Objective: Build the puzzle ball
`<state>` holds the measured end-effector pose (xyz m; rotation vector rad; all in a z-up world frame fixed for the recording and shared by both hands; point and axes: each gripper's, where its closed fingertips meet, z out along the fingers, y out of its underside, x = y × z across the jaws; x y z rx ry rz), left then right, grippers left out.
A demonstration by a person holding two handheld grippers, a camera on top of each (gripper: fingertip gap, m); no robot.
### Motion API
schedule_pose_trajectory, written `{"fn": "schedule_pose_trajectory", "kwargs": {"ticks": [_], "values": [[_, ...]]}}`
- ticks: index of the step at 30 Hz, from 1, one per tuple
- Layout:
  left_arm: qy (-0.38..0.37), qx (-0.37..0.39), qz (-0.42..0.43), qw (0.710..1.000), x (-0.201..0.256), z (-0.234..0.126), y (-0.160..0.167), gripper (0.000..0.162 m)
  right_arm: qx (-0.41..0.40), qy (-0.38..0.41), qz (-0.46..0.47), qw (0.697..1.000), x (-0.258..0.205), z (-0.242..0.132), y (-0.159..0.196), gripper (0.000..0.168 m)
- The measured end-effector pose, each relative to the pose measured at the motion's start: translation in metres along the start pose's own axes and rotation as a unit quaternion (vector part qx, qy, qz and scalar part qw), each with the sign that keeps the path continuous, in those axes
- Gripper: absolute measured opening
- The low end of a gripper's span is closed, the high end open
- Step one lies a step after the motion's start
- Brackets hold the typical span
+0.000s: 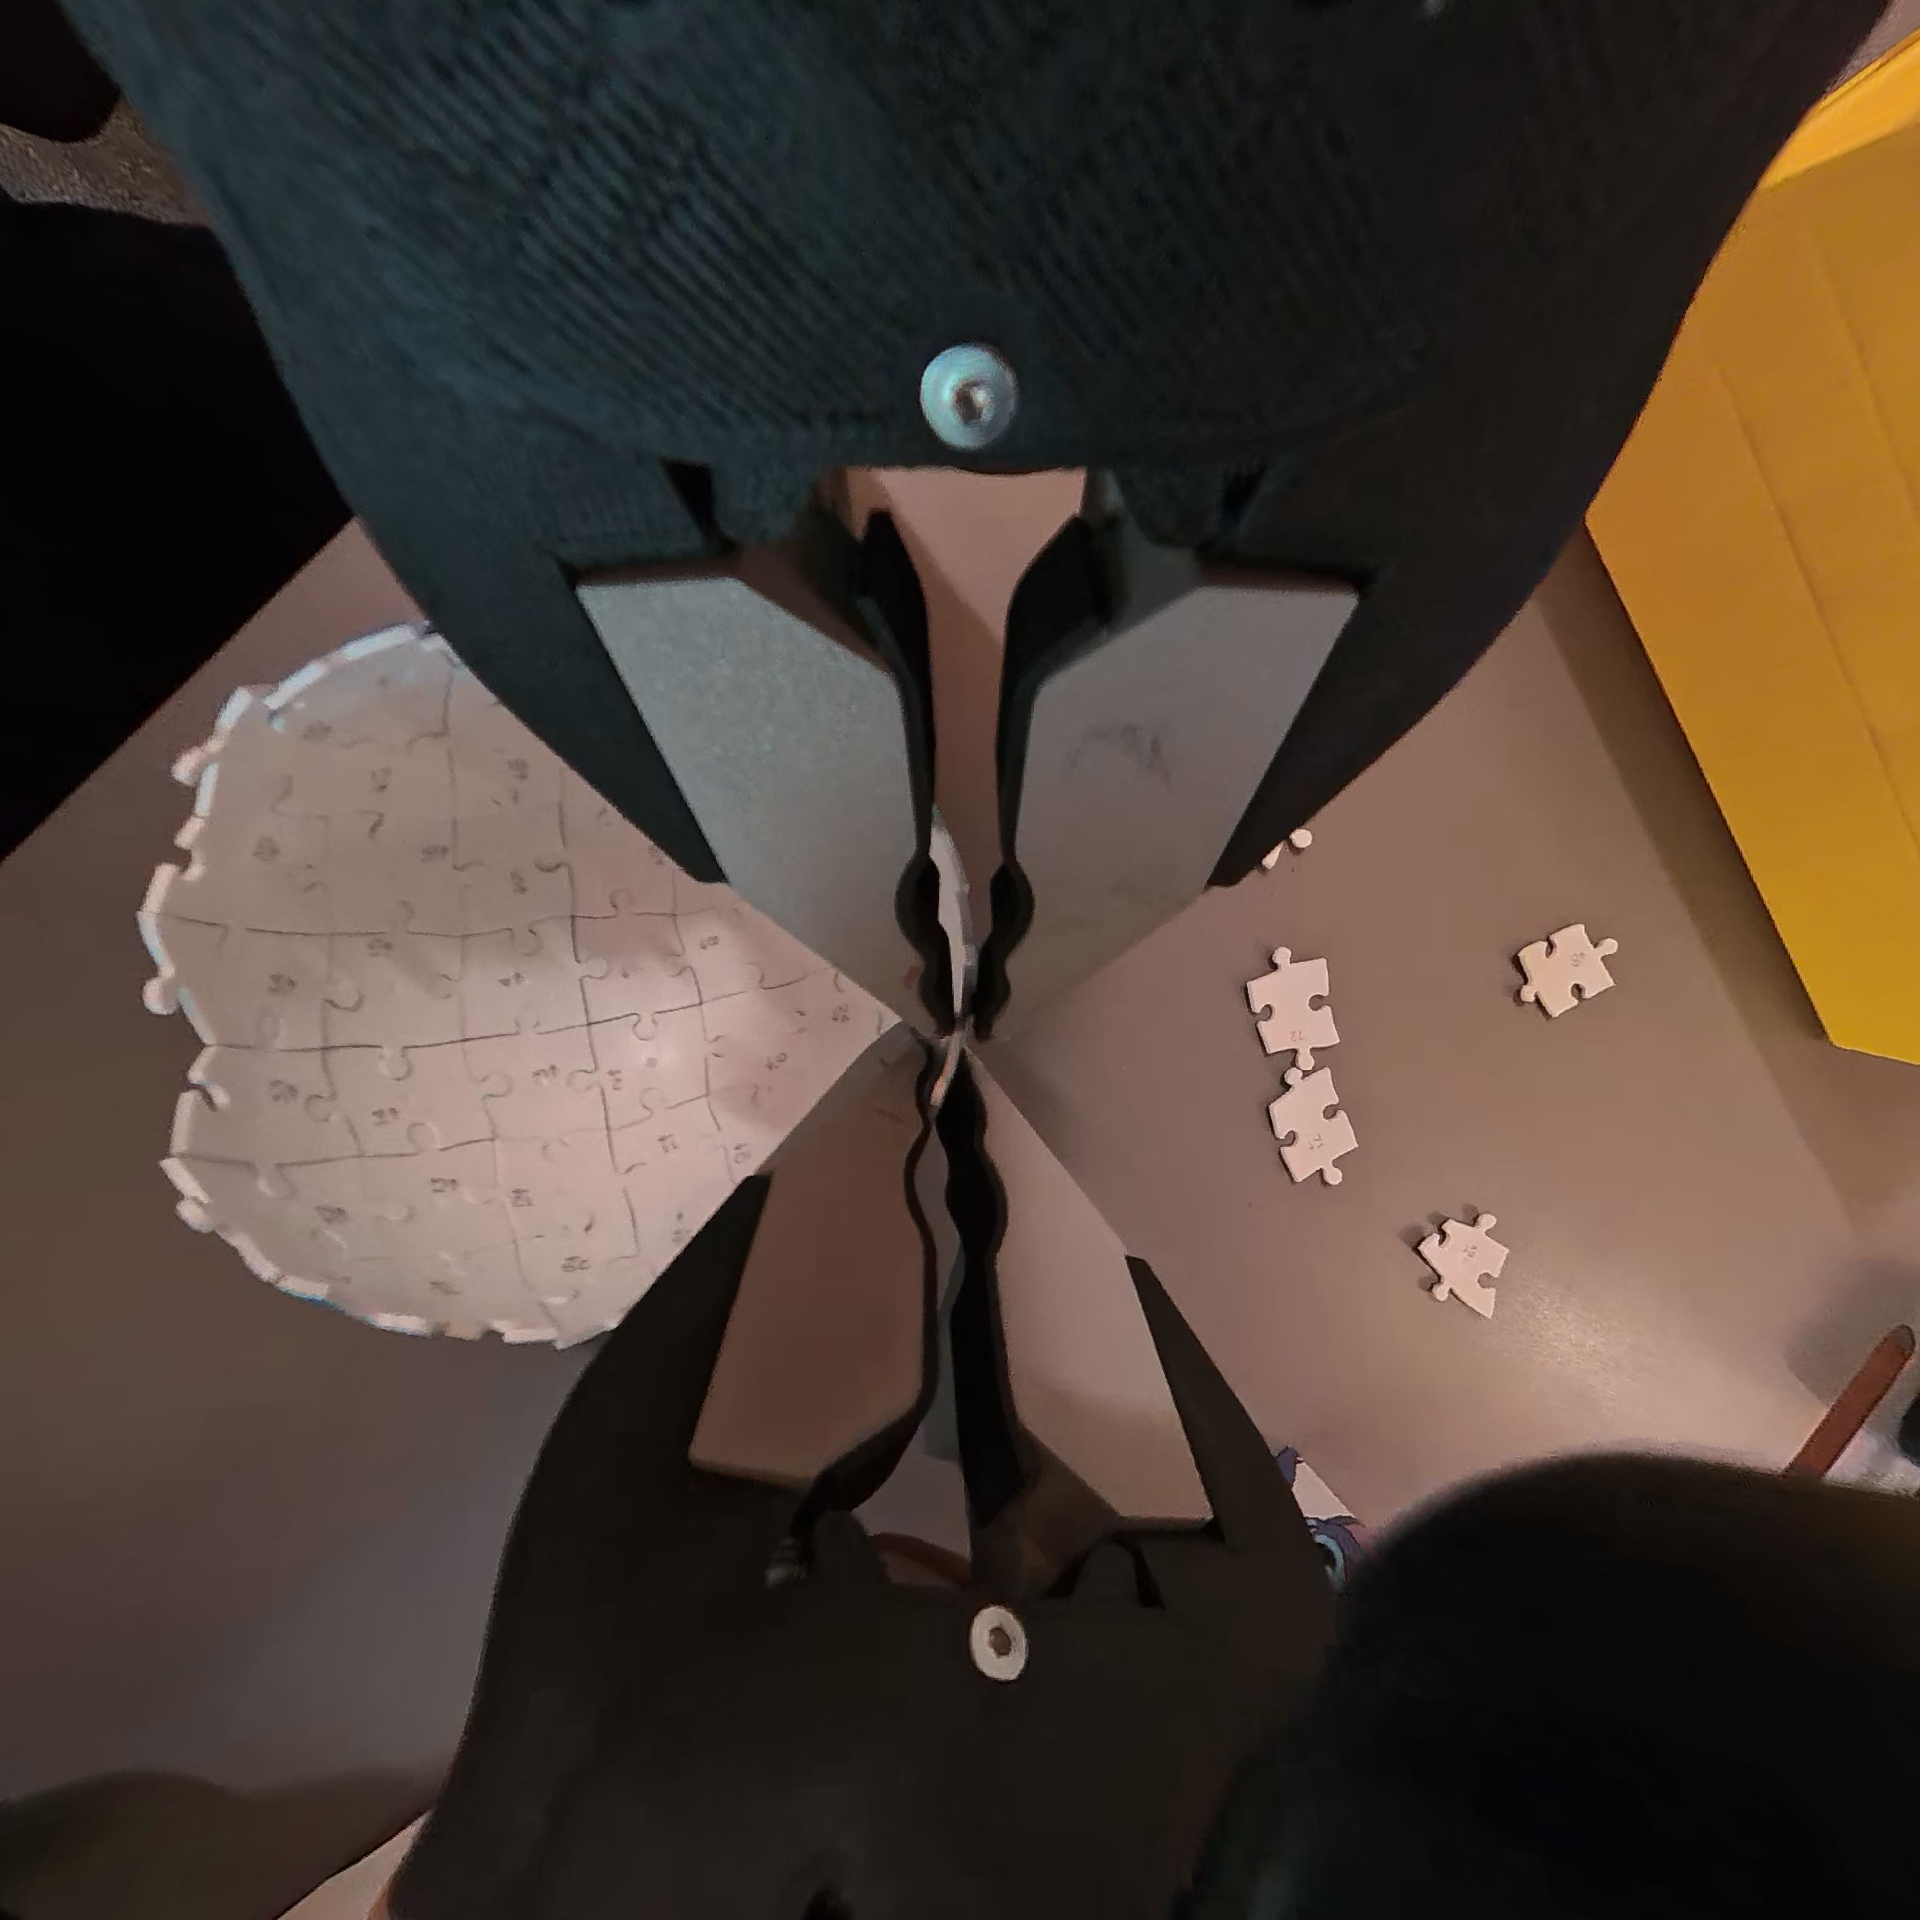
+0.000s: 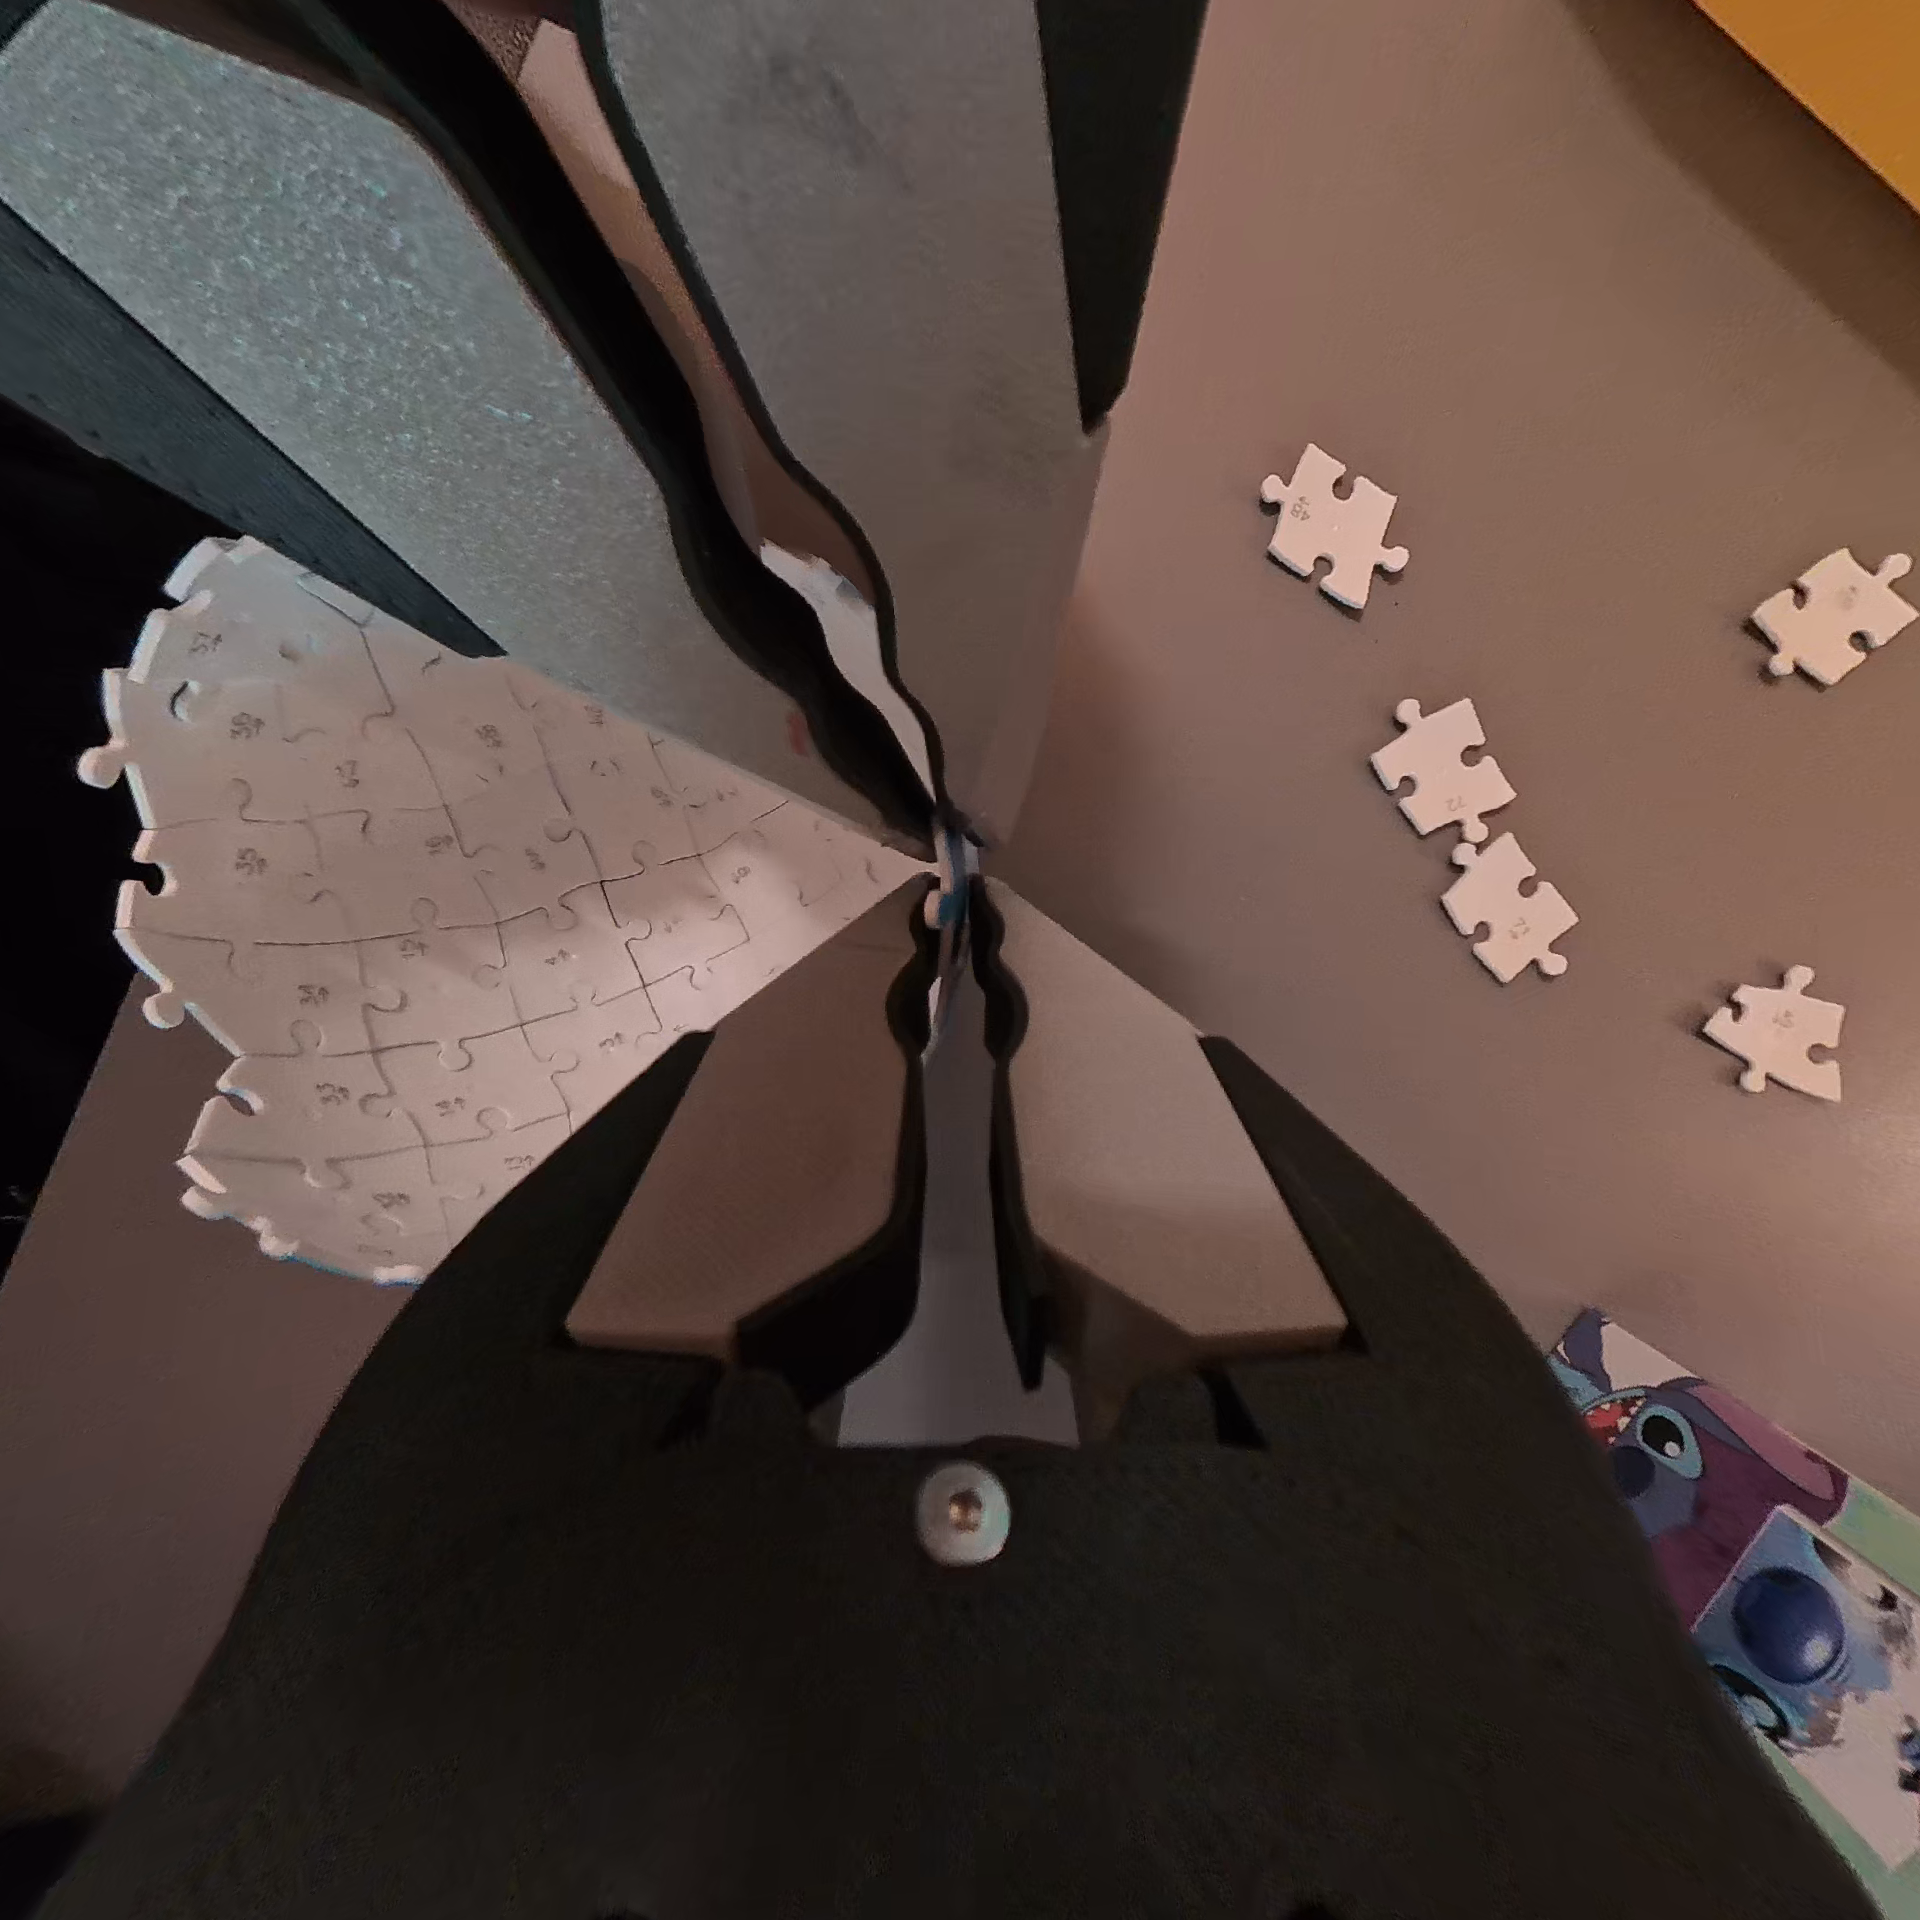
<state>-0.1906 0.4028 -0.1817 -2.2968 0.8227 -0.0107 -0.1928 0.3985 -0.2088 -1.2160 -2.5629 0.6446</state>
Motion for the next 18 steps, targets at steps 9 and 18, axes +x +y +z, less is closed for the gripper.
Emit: {"fn": "schedule_pose_trajectory", "kwargs": {"ticks": [9,18], "values": [[0.011,-0.006,0.0,1.0,0.0009,0.0007,0.0012,0.002,-0.009,0.013,-0.015,1.0,-0.0001,-0.0013,0.0012,0.001],[0.006,-0.014,0.0,1.0,-0.0007,0.0002,0.0006,0.0,0.009,-0.026,0.039,0.999,0.0005,-0.0041,-0.001,0.003]]}}
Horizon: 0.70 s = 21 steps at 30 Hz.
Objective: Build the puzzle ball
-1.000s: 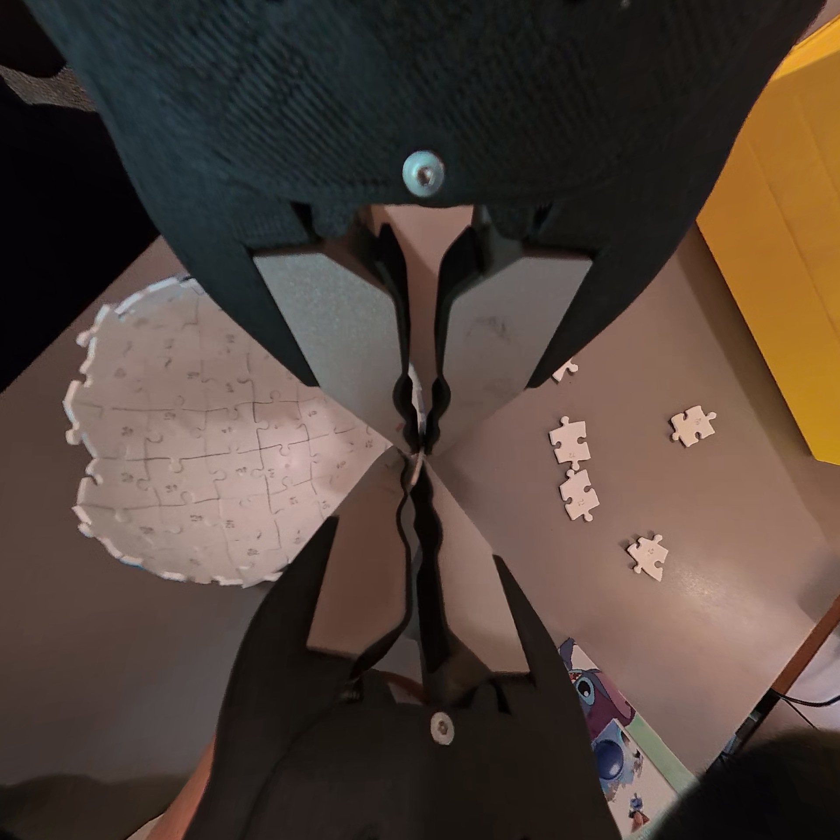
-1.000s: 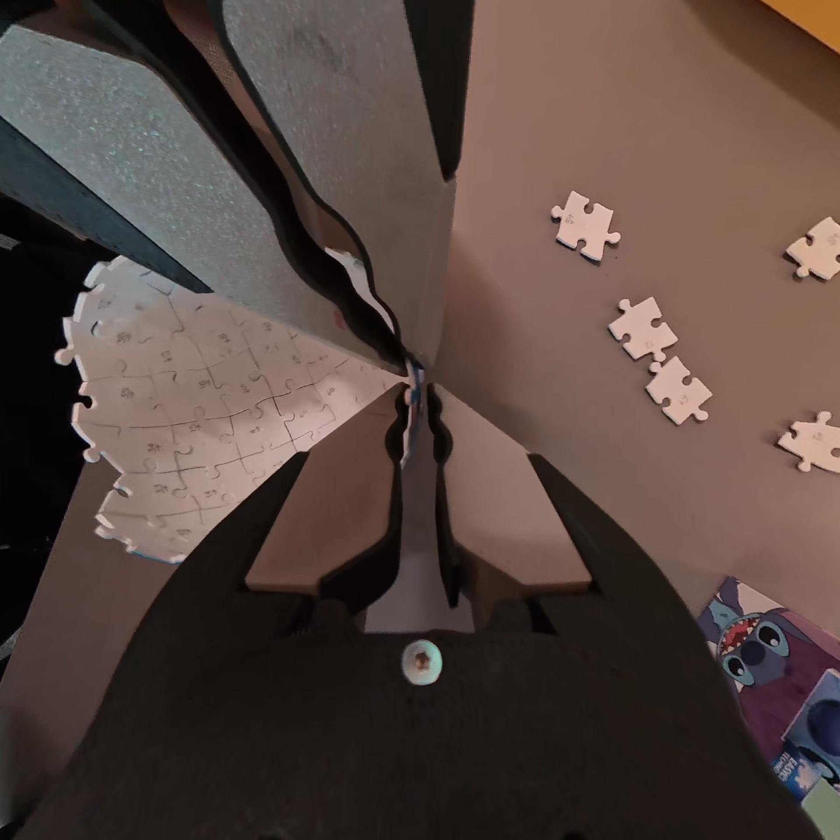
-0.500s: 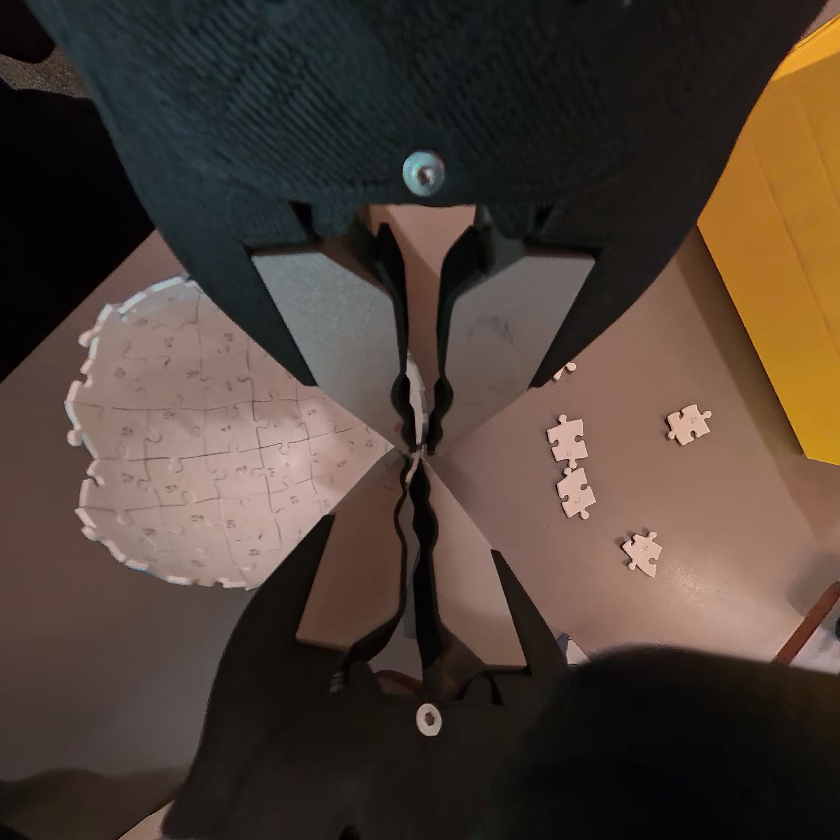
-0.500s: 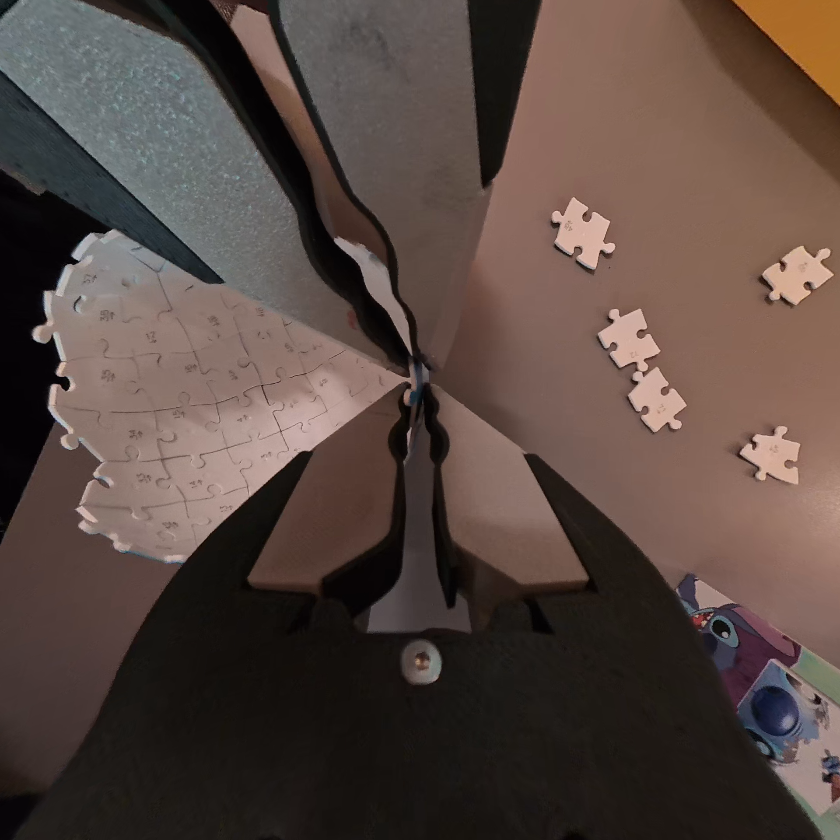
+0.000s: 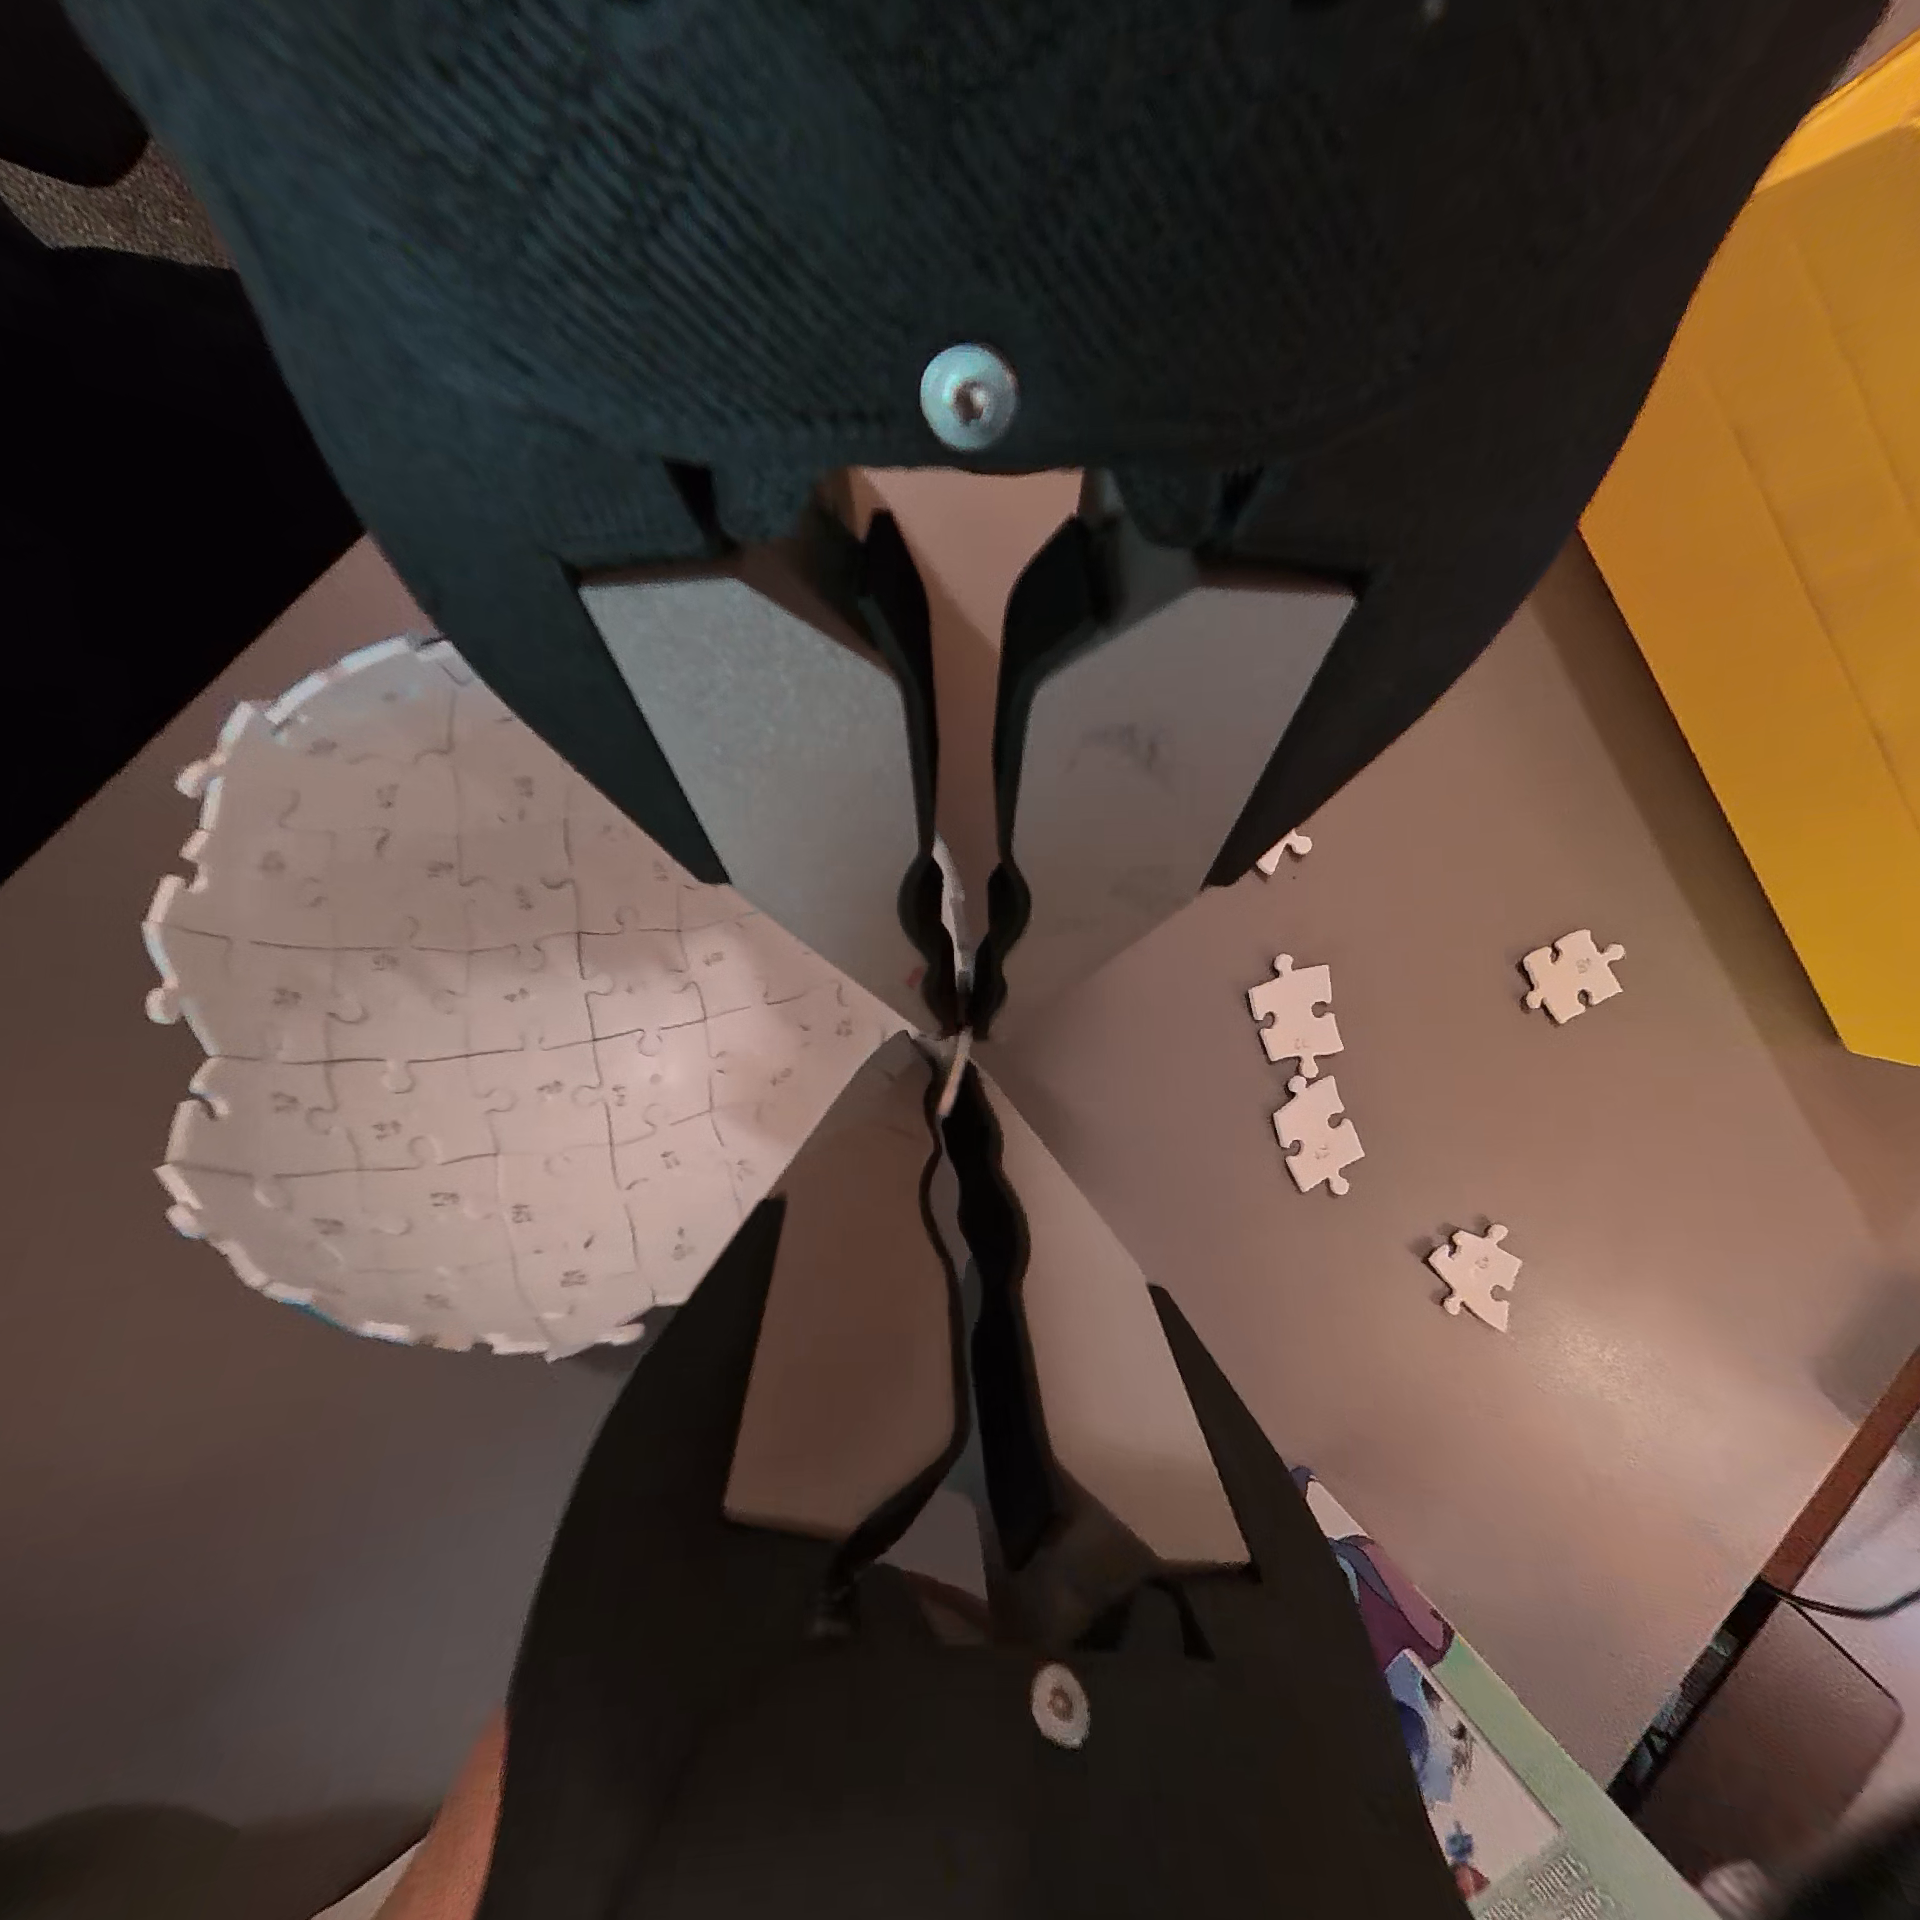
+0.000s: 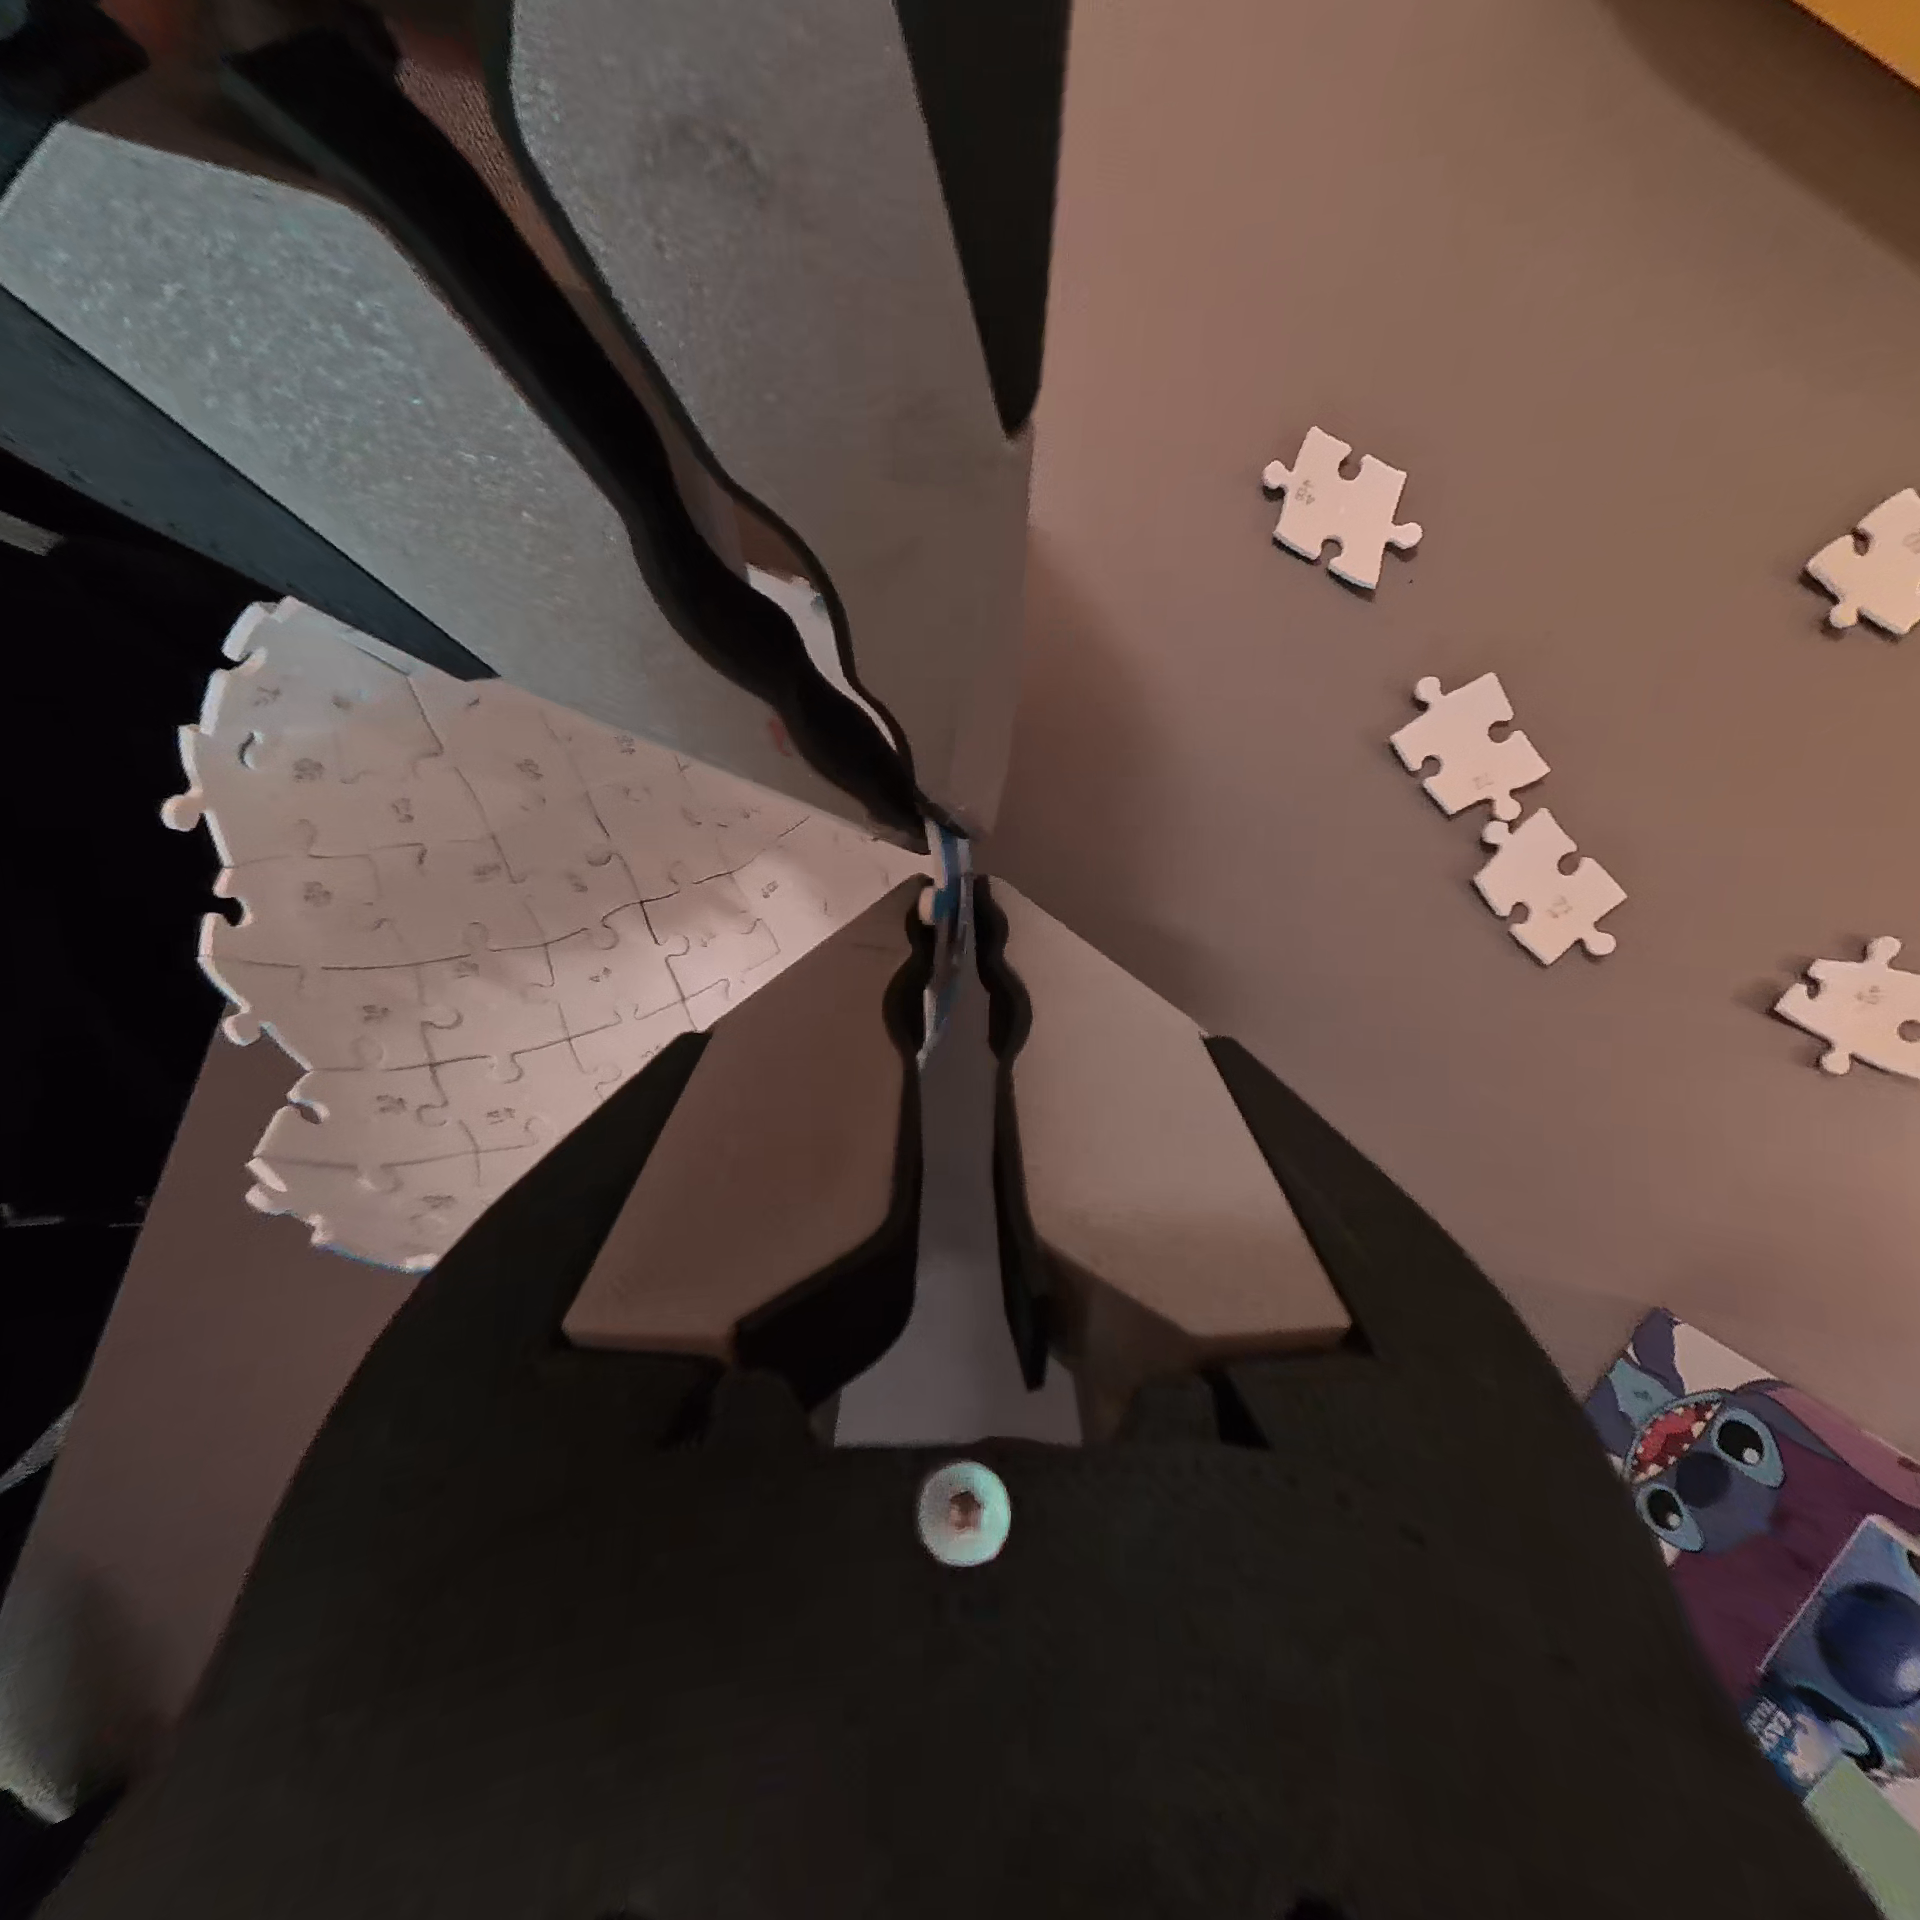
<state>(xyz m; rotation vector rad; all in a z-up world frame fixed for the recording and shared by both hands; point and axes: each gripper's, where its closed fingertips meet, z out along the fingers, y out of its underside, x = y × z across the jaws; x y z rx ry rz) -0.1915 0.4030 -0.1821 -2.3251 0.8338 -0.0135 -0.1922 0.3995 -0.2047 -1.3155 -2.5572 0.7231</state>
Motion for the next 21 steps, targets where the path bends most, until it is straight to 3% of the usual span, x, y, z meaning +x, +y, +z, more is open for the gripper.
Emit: {"fn": "schedule_pose_trajectory", "kwargs": {"ticks": [21], "values": [[-0.001,-0.013,-0.01,1.0,-0.0004,0.0028,0.0009,0.001,-0.038,0.013,-0.011,0.999,0.0008,-0.001,0.0045,0.0]]}}
